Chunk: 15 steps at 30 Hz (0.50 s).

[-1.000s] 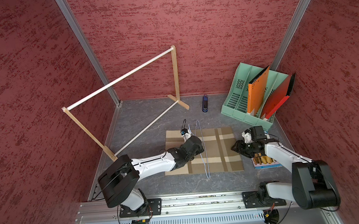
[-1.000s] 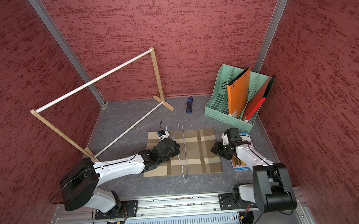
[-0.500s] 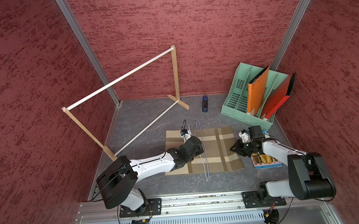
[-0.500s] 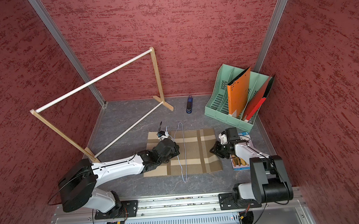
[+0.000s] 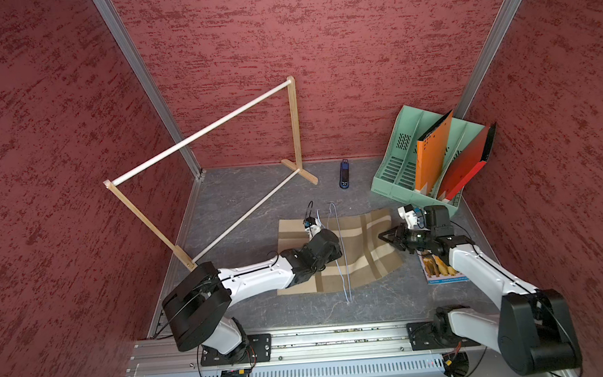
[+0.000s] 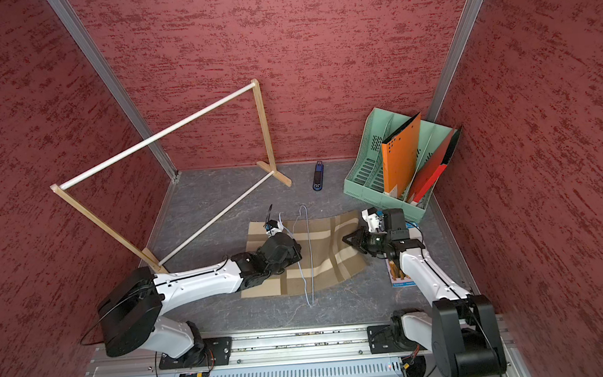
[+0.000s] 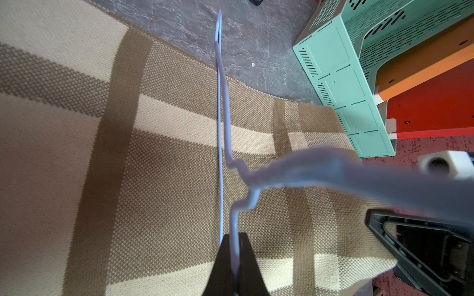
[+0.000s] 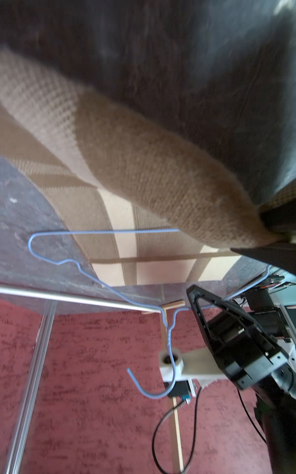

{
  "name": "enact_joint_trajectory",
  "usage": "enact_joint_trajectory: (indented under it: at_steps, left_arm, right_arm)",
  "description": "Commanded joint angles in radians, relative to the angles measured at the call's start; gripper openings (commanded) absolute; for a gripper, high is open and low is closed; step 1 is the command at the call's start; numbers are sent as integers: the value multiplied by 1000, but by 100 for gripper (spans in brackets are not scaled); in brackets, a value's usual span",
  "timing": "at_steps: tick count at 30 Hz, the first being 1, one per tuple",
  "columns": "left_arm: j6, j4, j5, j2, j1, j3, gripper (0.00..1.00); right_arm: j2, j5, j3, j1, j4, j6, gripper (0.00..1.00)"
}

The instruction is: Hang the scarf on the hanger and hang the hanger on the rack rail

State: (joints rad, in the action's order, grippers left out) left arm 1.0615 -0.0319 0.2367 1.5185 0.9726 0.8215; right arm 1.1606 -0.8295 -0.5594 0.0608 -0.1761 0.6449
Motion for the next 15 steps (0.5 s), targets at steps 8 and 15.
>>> enact_joint_trajectory:
  at_steps: [8, 15]
  left_arm:
    - [6, -113, -36, 31, 9, 12, 1]
    - [-1, -129, -27, 31, 12, 24, 1]
  right_arm:
    - [52, 25, 10, 196, 361, 268, 0]
    - [253, 95, 12, 349, 611, 402, 0]
